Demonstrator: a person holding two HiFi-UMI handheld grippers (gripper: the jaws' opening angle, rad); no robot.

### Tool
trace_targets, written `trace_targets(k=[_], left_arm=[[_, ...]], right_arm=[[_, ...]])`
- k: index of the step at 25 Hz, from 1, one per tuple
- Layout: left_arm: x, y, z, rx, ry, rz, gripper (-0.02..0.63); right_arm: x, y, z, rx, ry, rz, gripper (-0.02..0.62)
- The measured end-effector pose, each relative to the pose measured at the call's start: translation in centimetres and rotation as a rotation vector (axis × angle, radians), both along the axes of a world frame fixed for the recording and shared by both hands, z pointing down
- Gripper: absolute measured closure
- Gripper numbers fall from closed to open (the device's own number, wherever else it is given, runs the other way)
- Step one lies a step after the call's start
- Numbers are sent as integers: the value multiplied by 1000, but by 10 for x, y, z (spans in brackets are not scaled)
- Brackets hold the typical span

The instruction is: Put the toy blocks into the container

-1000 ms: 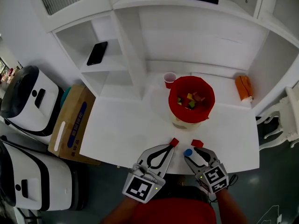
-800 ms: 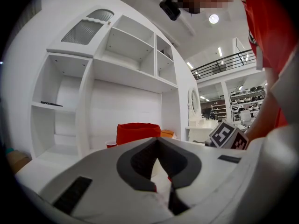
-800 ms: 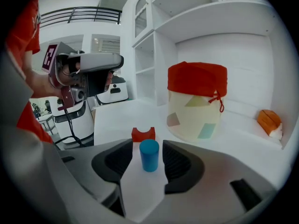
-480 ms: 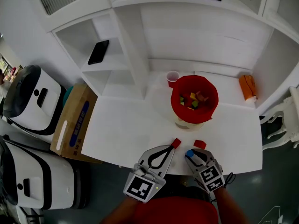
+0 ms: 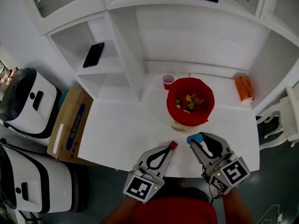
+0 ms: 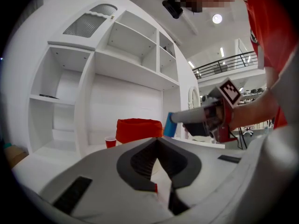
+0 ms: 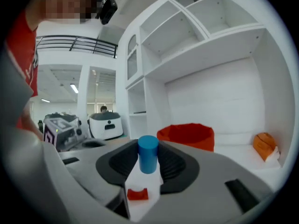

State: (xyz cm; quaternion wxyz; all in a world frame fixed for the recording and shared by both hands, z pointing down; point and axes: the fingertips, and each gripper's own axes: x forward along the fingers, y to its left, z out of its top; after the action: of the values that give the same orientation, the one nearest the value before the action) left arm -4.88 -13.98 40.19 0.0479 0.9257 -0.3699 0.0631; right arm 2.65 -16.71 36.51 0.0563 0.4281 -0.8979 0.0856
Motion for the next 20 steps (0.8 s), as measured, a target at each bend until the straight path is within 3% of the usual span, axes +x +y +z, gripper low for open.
trace_targets(k=[7,13,17,20], left_arm=[[-1,-9,4,2,-14,-14,591],[-8,-19,12,-14,-32,-46,591],[-10,-24,21,33,-84,-26,591],[-9,-24,30,19,-114,-20,591]], right_arm=[[11,-57,-62,117,-19,57,454],[19,-109,-62,96,16,115,428],[17,-114,-60,94,11,96,403],[15,-98,-71,136,-6,63,434]])
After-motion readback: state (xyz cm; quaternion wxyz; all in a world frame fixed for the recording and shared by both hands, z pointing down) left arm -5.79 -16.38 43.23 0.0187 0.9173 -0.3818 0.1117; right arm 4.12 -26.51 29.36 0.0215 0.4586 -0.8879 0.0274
